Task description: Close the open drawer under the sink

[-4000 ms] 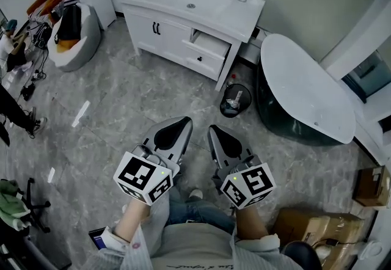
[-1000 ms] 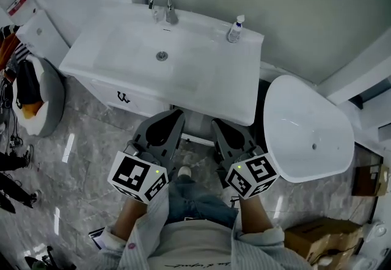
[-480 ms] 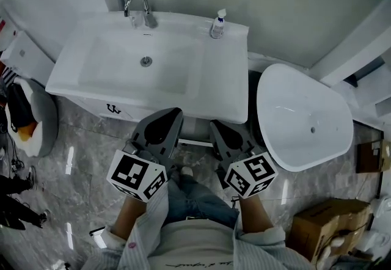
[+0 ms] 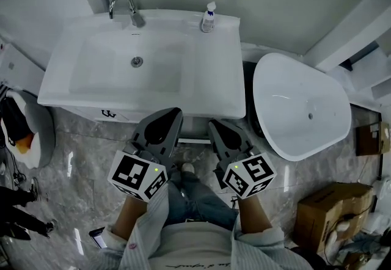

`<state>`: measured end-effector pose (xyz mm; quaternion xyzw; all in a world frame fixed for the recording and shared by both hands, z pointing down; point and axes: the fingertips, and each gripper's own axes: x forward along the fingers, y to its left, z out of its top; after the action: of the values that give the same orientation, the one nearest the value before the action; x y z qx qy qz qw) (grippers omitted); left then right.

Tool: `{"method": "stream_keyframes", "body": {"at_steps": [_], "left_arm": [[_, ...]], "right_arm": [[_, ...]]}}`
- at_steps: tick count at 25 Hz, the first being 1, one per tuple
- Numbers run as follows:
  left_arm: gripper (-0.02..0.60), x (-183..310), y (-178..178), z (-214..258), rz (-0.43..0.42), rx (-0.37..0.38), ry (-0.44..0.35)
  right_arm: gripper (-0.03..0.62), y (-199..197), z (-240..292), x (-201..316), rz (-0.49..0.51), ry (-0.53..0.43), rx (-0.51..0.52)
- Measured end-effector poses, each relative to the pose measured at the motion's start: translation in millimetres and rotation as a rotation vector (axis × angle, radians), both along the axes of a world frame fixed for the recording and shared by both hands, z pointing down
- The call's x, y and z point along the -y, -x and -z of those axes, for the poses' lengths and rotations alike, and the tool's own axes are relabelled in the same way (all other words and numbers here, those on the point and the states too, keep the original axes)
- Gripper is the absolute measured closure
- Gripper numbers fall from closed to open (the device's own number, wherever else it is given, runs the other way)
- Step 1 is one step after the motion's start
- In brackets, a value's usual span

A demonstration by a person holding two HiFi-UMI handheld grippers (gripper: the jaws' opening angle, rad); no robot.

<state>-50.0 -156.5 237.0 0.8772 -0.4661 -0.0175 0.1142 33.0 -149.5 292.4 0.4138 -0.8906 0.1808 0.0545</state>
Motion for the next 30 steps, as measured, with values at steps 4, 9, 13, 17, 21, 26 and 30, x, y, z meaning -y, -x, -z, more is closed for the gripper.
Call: {"method": "stream_keyframes", "body": {"at_steps": [4,9,13,17,21,26,30], "left_arm": [[0.566,2.3,-0.6,-11.1,-0.012,0.005,0.015],[0.566,6.4,-1.7,-31.1,-0.011,0.012,0.043],[0.566,8.1,-0.3,-53.3,-0.006,0.017,0.062],[0.566,8.7,5.4,-80.6,0.008,0.022,0.089],[0.566,11.1,11.7,-112.2,0.021,0.036,0.118],[0.566,4.0,13.8,-157.2,0.011,0.049,0.165],[0.566,-4.4,12.2,-190.8,0.003,0.054,0.206]], "right_arm": [[0.583,-1.0,-9.4,1.6,-0.019,0.02,0.001],[0.583,-2.4,-30.5,3.1,-0.029,0.057,-0.003],[0.583,-3.1,-54.0,2.2,-0.036,0.084,-0.014],[0.583,-0.9,-77.1,1.3,-0.033,0.098,-0.046],[0.583,0.5,-101.9,4.9,-0.035,0.13,-0.05],[0.583,-0.2,-143.4,0.8,-0.038,0.176,-0.074],[0.583,-2.3,-176.8,-9.2,-0.052,0.232,-0.076]]}}
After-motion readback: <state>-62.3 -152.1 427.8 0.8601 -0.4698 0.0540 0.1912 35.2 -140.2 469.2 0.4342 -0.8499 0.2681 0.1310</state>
